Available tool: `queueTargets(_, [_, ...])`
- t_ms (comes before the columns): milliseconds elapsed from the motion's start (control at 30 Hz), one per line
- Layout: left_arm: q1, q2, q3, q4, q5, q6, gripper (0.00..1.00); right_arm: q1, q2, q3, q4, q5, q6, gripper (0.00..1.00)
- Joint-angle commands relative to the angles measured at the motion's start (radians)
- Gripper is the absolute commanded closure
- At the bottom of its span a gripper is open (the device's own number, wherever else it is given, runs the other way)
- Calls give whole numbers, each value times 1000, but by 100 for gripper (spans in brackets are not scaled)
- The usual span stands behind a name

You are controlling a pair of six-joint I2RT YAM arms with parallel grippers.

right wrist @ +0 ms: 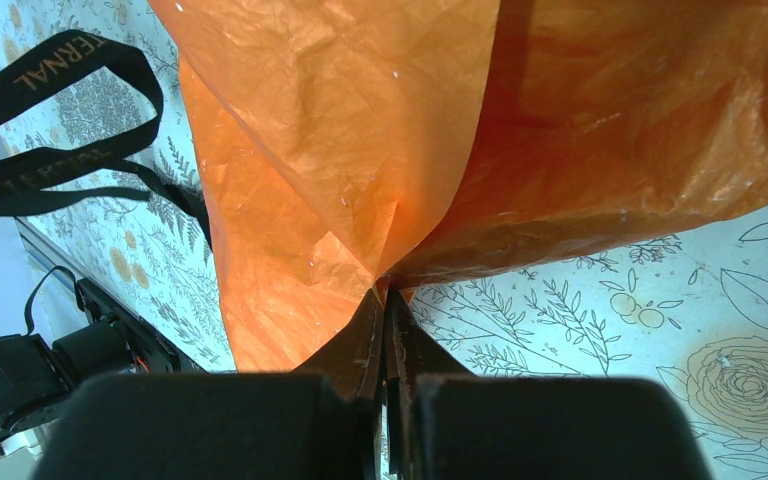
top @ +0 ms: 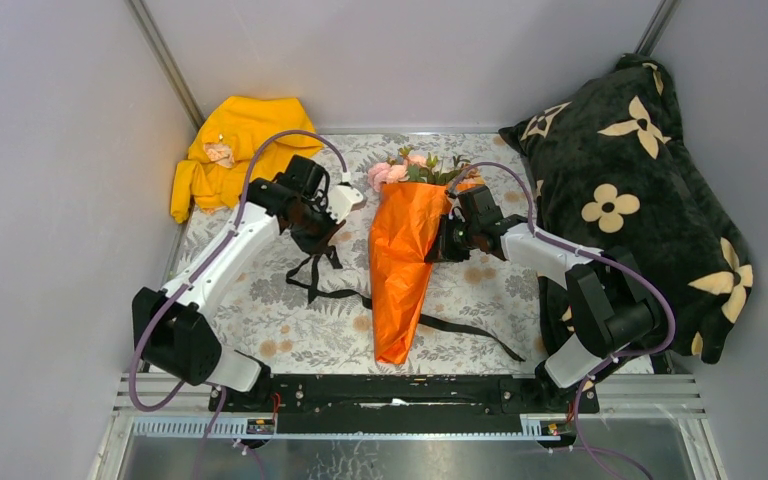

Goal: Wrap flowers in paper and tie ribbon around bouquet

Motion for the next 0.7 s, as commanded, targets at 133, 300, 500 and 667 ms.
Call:
queueTargets(133, [27, 55, -100, 210, -30, -36, 95, 15, -24, 16, 6, -18, -3, 100])
queueTargets(300, [111, 158, -32, 333, -20, -97, 95, 15, -20, 17, 3, -16, -5, 100])
queueTargets(500, [155, 339, 44, 429, -87, -139, 39, 15, -19, 12, 4, -15, -4, 100])
queueTargets(667, [231, 278, 38, 434, -61, -239, 22, 16, -22, 7, -1, -9, -11, 100])
